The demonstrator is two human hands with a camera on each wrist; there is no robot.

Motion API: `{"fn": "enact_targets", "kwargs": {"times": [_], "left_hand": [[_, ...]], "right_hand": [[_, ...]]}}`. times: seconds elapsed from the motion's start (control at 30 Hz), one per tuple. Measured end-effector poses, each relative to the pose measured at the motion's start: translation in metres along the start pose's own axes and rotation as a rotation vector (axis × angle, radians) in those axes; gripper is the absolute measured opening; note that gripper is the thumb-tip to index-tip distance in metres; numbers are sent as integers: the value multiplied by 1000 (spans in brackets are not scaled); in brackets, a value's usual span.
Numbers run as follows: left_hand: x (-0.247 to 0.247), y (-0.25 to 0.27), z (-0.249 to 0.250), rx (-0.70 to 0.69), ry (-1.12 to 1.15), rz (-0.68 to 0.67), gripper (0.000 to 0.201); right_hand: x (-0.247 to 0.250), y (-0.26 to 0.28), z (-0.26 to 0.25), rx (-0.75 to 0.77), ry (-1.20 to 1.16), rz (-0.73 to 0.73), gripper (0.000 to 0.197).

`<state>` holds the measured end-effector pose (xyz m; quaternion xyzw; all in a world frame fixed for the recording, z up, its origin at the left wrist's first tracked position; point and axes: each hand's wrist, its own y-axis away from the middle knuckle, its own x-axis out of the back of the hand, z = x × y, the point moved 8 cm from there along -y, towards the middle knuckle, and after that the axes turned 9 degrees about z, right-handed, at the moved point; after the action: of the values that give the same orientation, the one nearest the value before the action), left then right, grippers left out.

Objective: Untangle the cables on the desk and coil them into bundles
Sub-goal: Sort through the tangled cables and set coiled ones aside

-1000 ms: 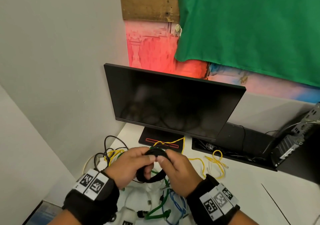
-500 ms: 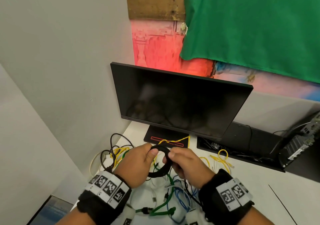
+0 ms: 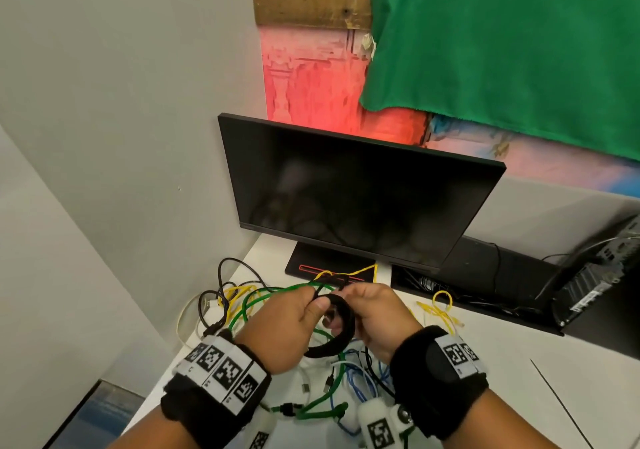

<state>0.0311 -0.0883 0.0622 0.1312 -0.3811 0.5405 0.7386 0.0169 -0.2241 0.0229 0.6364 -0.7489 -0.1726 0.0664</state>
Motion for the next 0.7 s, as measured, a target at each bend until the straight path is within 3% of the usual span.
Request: {"fn": "enact_targets", "kwargs": {"times": [0.07, 0.13, 0.2, 0.27, 0.33, 0.4, 0.53, 0.6, 0.7], "left_hand": [[1, -1, -2, 30, -28, 18, 29], [4, -4, -8, 86, -69, 44, 32], [7, -8, -16, 150, -126, 60, 34], [7, -10, -19, 187, -179, 66, 35], [5, -11, -20, 213, -201, 51, 35], [2, -10, -22, 240, -179, 30, 37], [-1, -6, -24, 260, -214, 15, 38], [-2, -5, -25, 266, -276, 17, 38], [-6, -4, -24, 201, -414, -50, 34]], "right_hand": [[-8, 2, 7, -87, -113, -87, 37], [-11, 4, 10, -152, -185, -193, 31], [-17, 10, 12, -180, -159, -300, 31], [-22, 12, 9, -36, 162, -316, 37], [-24, 11, 2, 185, 566, -240, 42], [-25, 10, -6, 305, 749, -167, 30], [-15, 10, -24, 487, 1163, 123, 38], [-23, 18, -30, 598, 1288, 175, 31], [-39, 24, -29, 640, 1167, 52, 26]]}}
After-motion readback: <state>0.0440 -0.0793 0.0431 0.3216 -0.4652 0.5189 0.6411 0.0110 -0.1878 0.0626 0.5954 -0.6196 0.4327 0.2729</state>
